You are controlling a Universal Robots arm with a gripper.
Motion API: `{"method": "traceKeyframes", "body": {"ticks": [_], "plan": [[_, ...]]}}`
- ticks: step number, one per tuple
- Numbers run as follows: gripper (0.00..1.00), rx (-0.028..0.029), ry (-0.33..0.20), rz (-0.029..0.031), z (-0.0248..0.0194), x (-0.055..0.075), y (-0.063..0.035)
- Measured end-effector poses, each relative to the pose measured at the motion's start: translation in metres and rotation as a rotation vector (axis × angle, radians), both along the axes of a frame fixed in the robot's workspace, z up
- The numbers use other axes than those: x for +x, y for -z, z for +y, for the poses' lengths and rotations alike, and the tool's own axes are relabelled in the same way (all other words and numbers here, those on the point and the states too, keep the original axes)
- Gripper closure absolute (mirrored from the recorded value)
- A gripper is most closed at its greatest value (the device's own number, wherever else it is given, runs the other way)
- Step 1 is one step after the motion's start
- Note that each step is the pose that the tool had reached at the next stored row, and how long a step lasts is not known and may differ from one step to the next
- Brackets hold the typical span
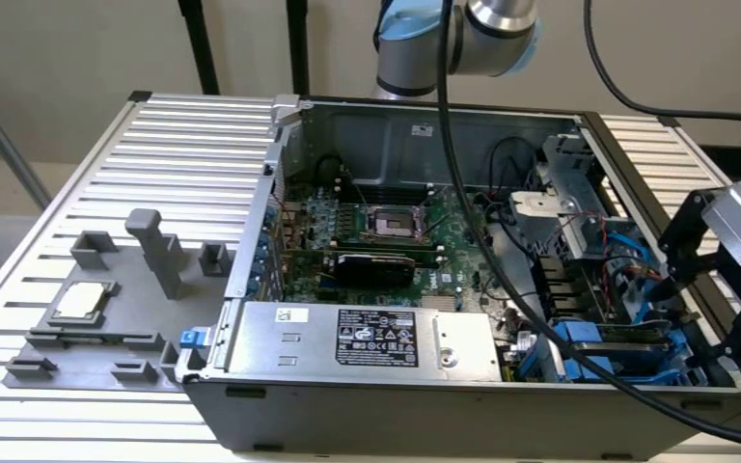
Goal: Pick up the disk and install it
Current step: 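Insert the first disk wire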
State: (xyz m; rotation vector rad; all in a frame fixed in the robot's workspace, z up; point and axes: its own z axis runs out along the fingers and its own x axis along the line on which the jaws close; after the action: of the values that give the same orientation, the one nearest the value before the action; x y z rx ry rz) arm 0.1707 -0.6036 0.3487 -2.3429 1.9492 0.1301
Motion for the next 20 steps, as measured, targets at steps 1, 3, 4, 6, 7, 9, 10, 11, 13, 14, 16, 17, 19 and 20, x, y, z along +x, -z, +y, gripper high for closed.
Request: {"method": "traceKeyframes", "body": {"ticks": [1,3,4,6,7,9,10,11,13,14,16,17,19,20], "plan": [[0.37,0.0006,-0.010,-0.0100,0.0000,0.0000,0.0000],[0.37,0.0029,-0.034,-0.0228,0.0000,0.0001,0.0000],[0.37,0.0040,-0.047,-0.0253,0.0001,0.0001,-0.0001],[0.37,0.0053,-0.070,-0.0259,0.0001,0.0000,-0.0002],[0.37,0.0057,-0.079,-0.0259,0.0001,0.0000,-0.0001],[0.39,0.0064,-0.096,-0.0259,0.0000,0.0000,-0.0001],[0.45,0.0067,-0.105,-0.0258,0.0000,0.0000,-0.0001],[0.53,0.0073,-0.113,-0.0258,0.0000,0.0000,-0.0001],[0.53,0.0093,-0.128,-0.0258,0.0000,0.0001,-0.0001],[0.53,0.0105,-0.135,-0.0259,0.0000,0.0002,-0.0001],[0.55,0.0122,-0.151,-0.0259,0.0000,0.0003,-0.0001],[0.55,0.0130,-0.158,-0.0259,0.0001,0.0003,-0.0001],[0.62,0.0142,-0.172,-0.0259,0.0000,0.0004,-0.0001],[0.62,0.0147,-0.179,-0.0259,0.0000,0.0005,-0.0001]]}}
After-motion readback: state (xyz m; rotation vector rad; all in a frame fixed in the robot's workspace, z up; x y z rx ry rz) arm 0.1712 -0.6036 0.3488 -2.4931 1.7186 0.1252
